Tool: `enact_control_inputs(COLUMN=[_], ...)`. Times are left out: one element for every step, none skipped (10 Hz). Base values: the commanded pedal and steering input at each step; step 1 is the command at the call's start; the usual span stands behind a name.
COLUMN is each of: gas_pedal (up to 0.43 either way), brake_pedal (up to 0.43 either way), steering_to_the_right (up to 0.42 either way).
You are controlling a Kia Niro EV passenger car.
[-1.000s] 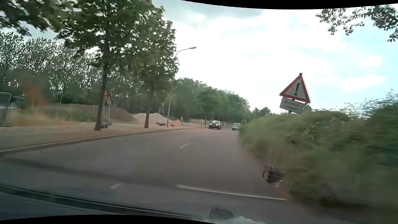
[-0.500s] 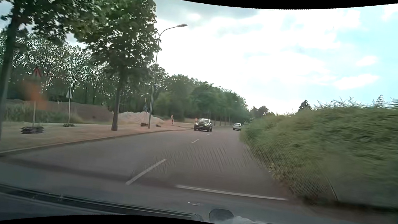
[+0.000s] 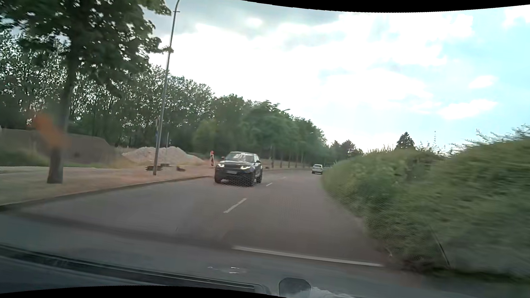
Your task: Follow the waypoints while adhering to traffic rules and regulations
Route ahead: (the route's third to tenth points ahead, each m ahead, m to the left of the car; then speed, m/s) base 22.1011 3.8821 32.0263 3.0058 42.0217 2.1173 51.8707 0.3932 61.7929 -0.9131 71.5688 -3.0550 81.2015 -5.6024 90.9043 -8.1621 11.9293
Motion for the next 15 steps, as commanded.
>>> enact_control_inputs(gas_pedal=[0.067, 0.067, 0.067, 0.067, 0.067, 0.067, 0.067, 0.067, 0.067, 0.067, 0.067, 0.067, 0.067, 0.067, 0.067], brake_pedal=[0.000, 0.000, 0.000, 0.000, 0.000, 0.000, 0.000, 0.000, 0.000, 0.000, 0.000, 0.000, 0.000, 0.000, 0.000], steering_to_the_right=[0.011, 0.012, 0.013, 0.015, 0.019, 0.021, 0.021, 0.021, 0.020, 0.020, 0.019, 0.019, 0.018, 0.017, 0.016])
